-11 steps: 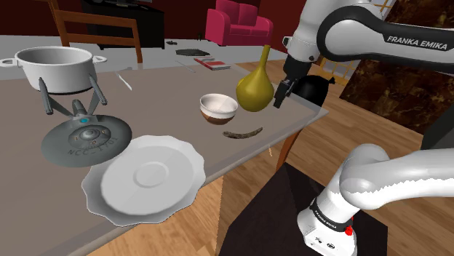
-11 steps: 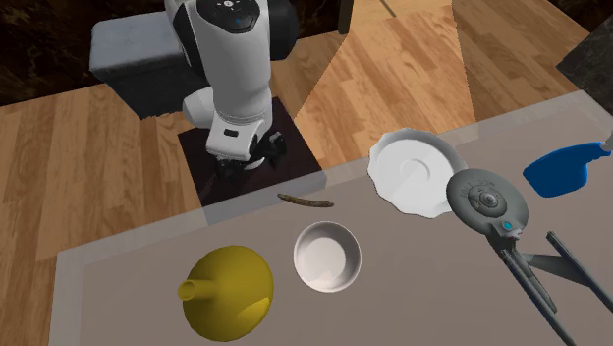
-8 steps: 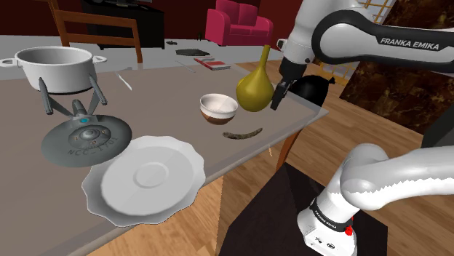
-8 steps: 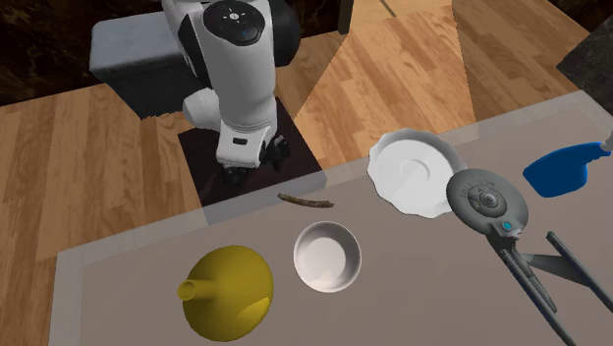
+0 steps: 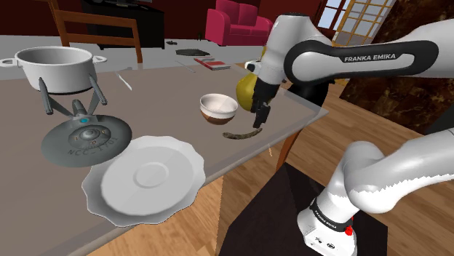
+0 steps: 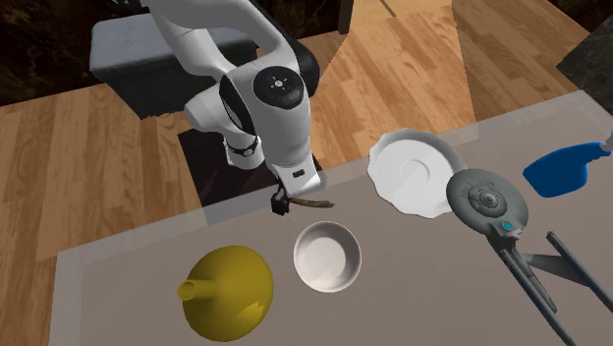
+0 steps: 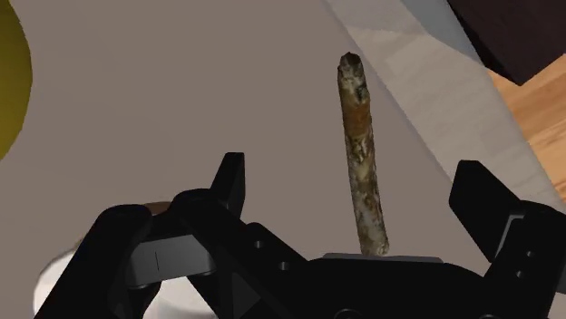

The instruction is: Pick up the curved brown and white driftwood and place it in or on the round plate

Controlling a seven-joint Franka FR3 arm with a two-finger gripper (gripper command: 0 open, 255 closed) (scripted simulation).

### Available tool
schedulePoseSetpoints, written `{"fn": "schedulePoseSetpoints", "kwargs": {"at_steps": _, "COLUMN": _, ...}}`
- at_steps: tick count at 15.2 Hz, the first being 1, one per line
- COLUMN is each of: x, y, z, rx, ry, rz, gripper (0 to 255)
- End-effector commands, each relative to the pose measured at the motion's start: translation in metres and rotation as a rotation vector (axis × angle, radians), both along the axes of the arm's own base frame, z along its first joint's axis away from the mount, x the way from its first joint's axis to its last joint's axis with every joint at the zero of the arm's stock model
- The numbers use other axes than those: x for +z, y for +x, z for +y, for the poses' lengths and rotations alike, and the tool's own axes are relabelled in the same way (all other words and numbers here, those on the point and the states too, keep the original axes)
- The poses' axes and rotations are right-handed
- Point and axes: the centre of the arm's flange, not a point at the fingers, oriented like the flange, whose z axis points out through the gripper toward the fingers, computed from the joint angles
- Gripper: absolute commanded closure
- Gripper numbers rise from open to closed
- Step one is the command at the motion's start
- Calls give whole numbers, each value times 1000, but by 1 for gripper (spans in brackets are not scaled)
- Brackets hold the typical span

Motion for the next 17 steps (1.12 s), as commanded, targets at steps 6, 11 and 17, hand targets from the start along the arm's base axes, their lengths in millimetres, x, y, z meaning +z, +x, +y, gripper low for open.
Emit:
{"fn": "schedulePoseSetpoints", "kwargs": {"at_steps": 6, "x": -47, "y": 12, "z": 23, "rx": 216, "ry": 19, "rz": 22, "gripper": 0}}
{"fn": "schedulePoseSetpoints", "kwargs": {"at_steps": 11, "x": -66, "y": 13, "z": 23, "rx": 216, "ry": 19, "rz": 22, "gripper": 0}}
{"fn": "schedulePoseSetpoints", "kwargs": {"at_steps": 17, "x": -66, "y": 13, "z": 23, "rx": 216, "ry": 19, "rz": 22, "gripper": 0}}
